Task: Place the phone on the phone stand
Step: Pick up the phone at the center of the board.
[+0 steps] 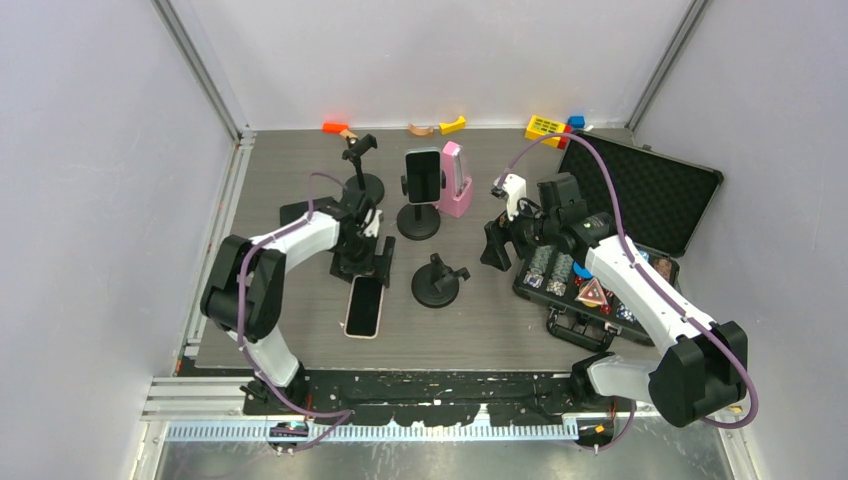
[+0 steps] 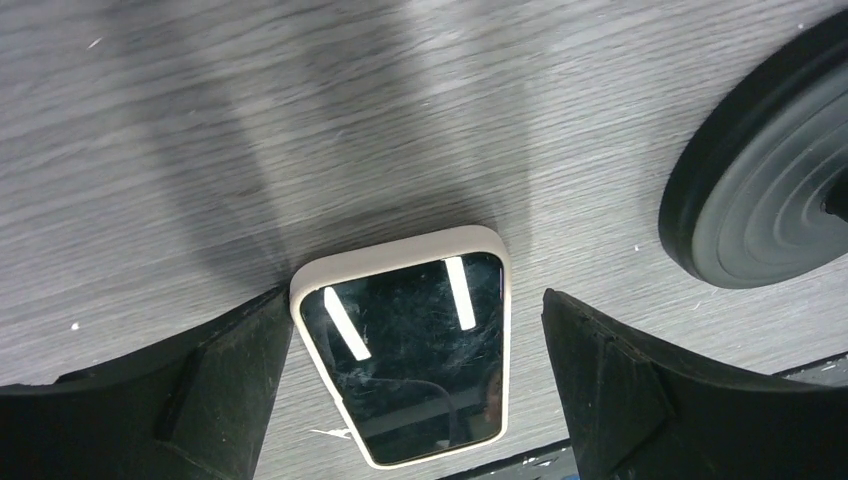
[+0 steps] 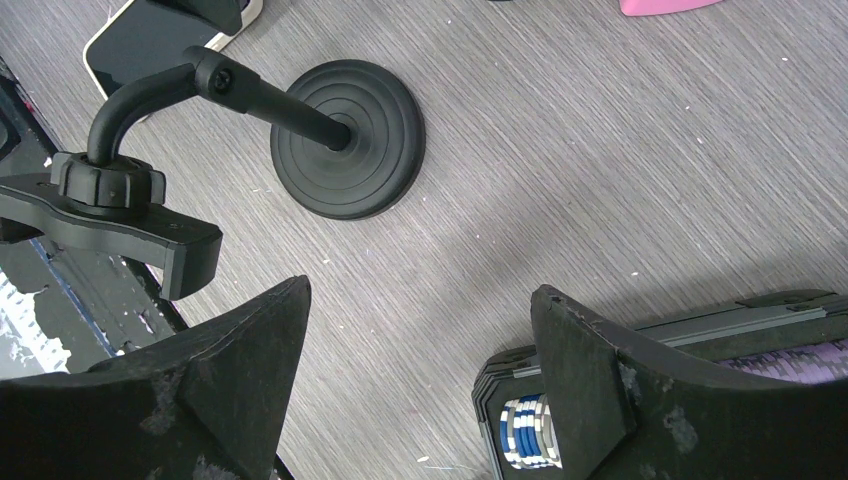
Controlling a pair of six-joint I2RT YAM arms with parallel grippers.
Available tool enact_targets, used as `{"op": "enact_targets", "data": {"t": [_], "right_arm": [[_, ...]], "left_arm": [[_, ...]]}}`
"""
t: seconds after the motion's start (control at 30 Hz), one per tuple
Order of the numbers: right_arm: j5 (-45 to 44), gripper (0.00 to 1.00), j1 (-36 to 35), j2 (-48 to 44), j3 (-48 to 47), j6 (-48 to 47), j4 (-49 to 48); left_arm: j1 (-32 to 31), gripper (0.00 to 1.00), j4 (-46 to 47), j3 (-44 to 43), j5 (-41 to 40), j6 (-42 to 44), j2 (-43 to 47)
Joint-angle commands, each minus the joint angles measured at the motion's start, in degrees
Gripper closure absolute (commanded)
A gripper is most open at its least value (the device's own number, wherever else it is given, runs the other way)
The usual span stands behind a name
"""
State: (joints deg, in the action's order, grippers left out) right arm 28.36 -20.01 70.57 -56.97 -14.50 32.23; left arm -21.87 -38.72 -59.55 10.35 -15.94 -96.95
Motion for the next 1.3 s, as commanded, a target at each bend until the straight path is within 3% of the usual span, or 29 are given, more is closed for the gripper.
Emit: {"op": "enact_targets", "data": {"t": [0.0, 0.17, 0.4, 0.53, 0.87, 1.27], "right_arm": [[0.3, 0.14, 0.3, -0.4, -1.2, -0.5, -0.4], [0.8, 0.14, 0.3, -0.4, -1.4, -0.7, -0.1], [1.5, 0.14, 0.3, -0.1, -1.6, -0.8, 0.3], [1.5, 0.14, 0.3, 0.0, -1.7, -0.8, 0.5], [1.8, 0.14, 0.3, 0.1, -1.8, -0.6, 0.4], [1.9, 0.14, 0.3, 0.0, -1.8, -0.5, 0.5]], "left_arm": [[-3.7, 0.02, -1.4, -4.0, -1.1, 4.9, -4.5], [-8.5, 0.00, -1.8, -4.6, -8.1, 8.3, -4.9], [-8.6, 0.02, -1.4, -3.8, -12.0, 10.3, -5.1], [-8.7, 0.09, -1.3, -3.6, -12.6, 10.7, -5.4], [-8.6, 0.40, -0.9, -3.8, -10.7, 12.4, -2.2], [-8.9, 0.47, -0.4, -7.9, -9.2, 18.0, 0.6]]}}
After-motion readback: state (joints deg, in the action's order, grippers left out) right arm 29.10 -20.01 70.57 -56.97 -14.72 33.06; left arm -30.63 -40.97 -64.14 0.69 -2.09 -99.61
